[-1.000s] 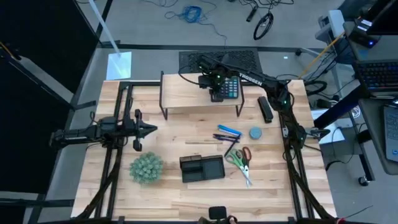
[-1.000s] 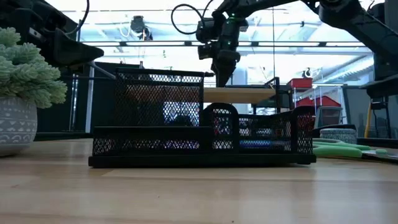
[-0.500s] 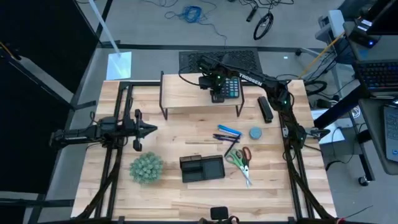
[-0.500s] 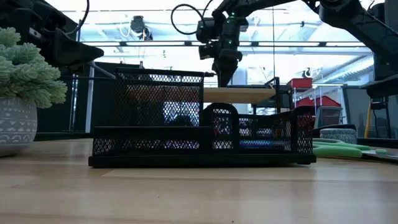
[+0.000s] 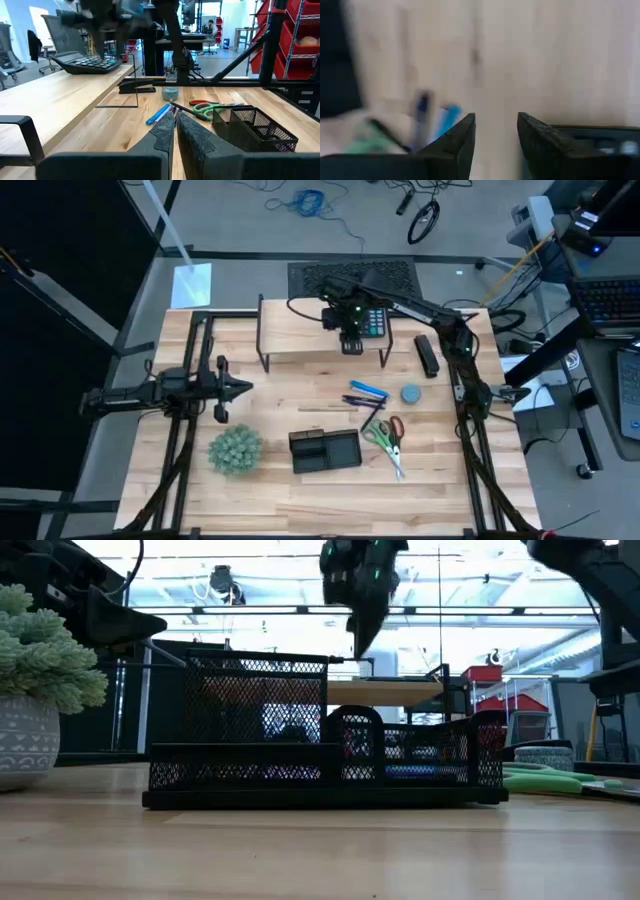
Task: Pick and place office supplies into organizer
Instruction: Put the black desk organizer on the shelf
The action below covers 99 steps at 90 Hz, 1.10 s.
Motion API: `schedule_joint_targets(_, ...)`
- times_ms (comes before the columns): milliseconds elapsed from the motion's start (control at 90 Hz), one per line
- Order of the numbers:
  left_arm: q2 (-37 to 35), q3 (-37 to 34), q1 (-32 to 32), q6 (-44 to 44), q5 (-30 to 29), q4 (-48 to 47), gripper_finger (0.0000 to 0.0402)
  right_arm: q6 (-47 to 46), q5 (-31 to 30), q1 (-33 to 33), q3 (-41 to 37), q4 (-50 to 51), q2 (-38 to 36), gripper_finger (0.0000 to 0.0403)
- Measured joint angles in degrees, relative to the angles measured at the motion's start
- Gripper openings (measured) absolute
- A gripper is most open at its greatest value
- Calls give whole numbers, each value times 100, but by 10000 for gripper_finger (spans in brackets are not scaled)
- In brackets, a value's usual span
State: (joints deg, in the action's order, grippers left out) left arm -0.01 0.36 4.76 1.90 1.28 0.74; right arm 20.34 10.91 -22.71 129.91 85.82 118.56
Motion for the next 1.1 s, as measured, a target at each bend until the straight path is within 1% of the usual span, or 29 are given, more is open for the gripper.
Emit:
schedule_joint_targets(89,0,0,0,0,1,0,10,-209,206,276,0,0,-265,132)
schedule_joint_targets(222,0,0,0,1,0,1,10,-473,230,779,2,59,-484,132)
schedule_joint_targets(356,0,1,0,1,1,0,10,-754,191,1378,2,193,-542,132)
schedule_joint_targets(400,0,0,0,1,0,-1,10,-824,47,1605,2,249,-542,132)
schedule_joint_targets(500,0,0,0,1,0,0,10,-945,-562,2077,-75,316,-544,132)
schedule_joint_targets(567,0,1,0,0,0,0,10,-1041,-861,2334,-158,326,-540,132)
schedule_joint_targets(678,0,0,0,1,0,1,10,-1319,-1058,2706,-301,273,-538,132)
schedule_joint_targets(767,0,1,1,1,0,0,10,-1635,-1370,2986,-487,275,-538,132)
schedule_joint_targets(856,0,0,0,1,0,0,10,-1898,-1642,3256,-858,238,-618,132)
schedule_joint_targets(933,0,0,0,1,0,1,10,-2151,-1694,3474,-1401,-51,-830,132)
schedule_joint_targets(1000,0,1,0,-1,0,1,10,-2362,-1699,3664,-2001,-543,-1128,132)
schedule_joint_targets(1100,0,0,2,1,0,30,10,-2564,-1792,3880,-2991,-1587,-1620,132)
